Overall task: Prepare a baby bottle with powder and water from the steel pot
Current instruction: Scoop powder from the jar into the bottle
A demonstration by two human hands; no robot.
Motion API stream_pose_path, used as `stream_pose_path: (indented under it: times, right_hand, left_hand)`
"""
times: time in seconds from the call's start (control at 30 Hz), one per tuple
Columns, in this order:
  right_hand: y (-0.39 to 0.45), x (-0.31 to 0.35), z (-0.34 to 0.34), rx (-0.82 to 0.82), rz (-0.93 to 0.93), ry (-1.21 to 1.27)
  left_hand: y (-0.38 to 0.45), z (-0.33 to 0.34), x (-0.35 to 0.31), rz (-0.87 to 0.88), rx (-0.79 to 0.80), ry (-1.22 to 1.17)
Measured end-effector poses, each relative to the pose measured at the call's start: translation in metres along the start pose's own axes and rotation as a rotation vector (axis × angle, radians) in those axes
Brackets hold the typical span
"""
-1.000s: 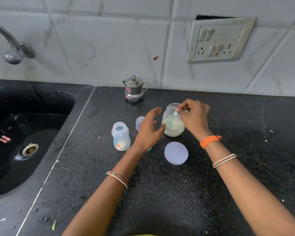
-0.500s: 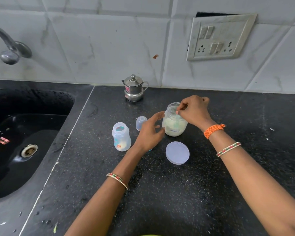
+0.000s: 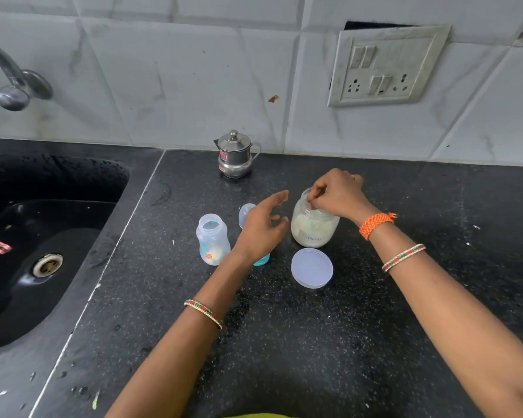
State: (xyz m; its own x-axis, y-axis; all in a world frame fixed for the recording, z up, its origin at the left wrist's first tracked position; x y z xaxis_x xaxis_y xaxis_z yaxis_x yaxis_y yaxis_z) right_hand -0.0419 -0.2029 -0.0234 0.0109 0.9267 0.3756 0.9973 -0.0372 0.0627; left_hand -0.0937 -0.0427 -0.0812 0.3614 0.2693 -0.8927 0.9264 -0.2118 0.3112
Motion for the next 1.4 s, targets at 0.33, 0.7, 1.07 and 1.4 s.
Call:
stream_pose_path:
  times: [0.33, 0.7, 1.07, 1.4]
  right_hand:
    - [-0.004, 0.01, -0.016, 0.141, 0.026, -0.171]
    - [-0.01, 0.02, -0.026, 0.245, 0.096, -0.317]
    - [-0.001, 0.026, -0.034, 0.415, 0.083, -0.348]
    - [0.062, 0.031, -0.03, 0.012, 0.016, 0.432]
  left_hand:
    - [0.01, -0.021, -0.015, 0.052, -0.124, -0.042]
    - [0.006, -0.012, -0.013, 0.051, -0.089, -0.03]
    - [0.008, -0.03, -0.021, 0.09, -0.169, -0.057]
    - [0.058, -0.107, -0.019, 0.126, -0.356, -0.077]
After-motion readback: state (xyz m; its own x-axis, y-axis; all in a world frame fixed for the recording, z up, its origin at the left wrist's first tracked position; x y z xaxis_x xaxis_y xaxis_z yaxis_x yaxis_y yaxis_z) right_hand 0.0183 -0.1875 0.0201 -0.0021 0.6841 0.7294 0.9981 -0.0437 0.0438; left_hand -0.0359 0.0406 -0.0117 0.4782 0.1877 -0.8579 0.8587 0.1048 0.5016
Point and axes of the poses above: each hand's wrist, its own y-axis towards the middle knuckle, its own z-axis out of the palm, x = y × z, the point moved 2 cm from there along y, towards the middle knuckle, and after that the axes turned 9 degrees about z, right-handed, at the moved point
